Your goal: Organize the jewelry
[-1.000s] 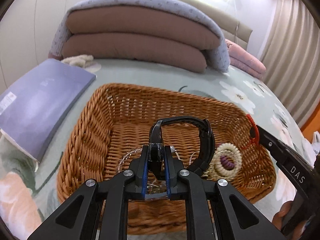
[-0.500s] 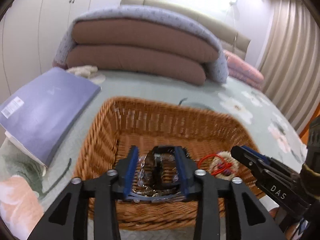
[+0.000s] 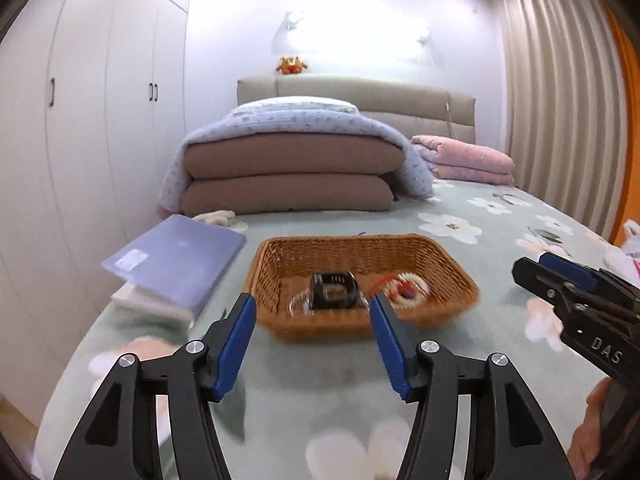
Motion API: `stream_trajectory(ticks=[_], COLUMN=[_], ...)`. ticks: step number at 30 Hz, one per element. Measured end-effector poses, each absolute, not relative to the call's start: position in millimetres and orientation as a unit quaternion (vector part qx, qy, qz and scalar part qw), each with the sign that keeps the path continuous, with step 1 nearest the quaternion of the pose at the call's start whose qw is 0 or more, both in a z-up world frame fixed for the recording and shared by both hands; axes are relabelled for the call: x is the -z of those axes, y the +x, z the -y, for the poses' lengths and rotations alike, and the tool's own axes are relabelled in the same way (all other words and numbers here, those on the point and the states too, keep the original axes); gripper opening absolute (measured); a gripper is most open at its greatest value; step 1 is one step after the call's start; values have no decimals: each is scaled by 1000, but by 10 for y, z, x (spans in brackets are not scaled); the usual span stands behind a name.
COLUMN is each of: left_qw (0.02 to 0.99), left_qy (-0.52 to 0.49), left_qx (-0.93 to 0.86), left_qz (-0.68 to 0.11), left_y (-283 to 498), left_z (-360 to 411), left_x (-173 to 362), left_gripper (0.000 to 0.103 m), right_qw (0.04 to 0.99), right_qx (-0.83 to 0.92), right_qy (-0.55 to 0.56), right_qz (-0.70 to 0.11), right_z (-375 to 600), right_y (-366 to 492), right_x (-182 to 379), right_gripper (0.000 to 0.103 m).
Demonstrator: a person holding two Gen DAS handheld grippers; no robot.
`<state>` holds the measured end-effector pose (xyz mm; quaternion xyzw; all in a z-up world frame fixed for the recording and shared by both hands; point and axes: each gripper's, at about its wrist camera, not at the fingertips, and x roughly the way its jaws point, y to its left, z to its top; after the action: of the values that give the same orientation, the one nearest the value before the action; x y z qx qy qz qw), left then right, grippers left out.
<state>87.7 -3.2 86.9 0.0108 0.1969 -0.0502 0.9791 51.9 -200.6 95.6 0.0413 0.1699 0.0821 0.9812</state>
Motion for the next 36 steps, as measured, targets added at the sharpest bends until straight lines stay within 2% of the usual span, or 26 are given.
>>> stream_trajectory(ticks=[3, 4, 11, 18, 25, 32, 36], left_qw=[984, 985, 986, 977, 981, 977, 977], left_qy=[4, 1, 2, 24, 51, -2, 1], left_qx=[34, 26, -3, -8, -44, -35, -36], left_qz=[-176, -170, -169, -212, -184, -209, -211], left_y=[492, 395, 274, 461, 355, 435, 446], left_z=[-4, -18, -17, 115, 220, -7, 13], left_x=[-828, -792, -480, -169, -155, -156, -140], left_gripper=[80, 81, 81, 81, 81, 81, 81], right_qw=[984, 986, 986, 982, 982, 982, 982], right_qx=[-80, -75, -49, -46, -30, -24, -23], right_qy=[35, 25, -13, -29, -6, 7, 5], right_qz=[-154, -149, -160, -182, -184, -190, -188], right_z=[1928, 1883, 1690, 1648, 1779, 1857, 1845], right_y=[252, 191, 146, 196, 207, 239, 242], right_x=[-901, -872, -516, -335, -334, -337, -338], right_gripper=[67, 67, 67, 67, 68, 68, 68])
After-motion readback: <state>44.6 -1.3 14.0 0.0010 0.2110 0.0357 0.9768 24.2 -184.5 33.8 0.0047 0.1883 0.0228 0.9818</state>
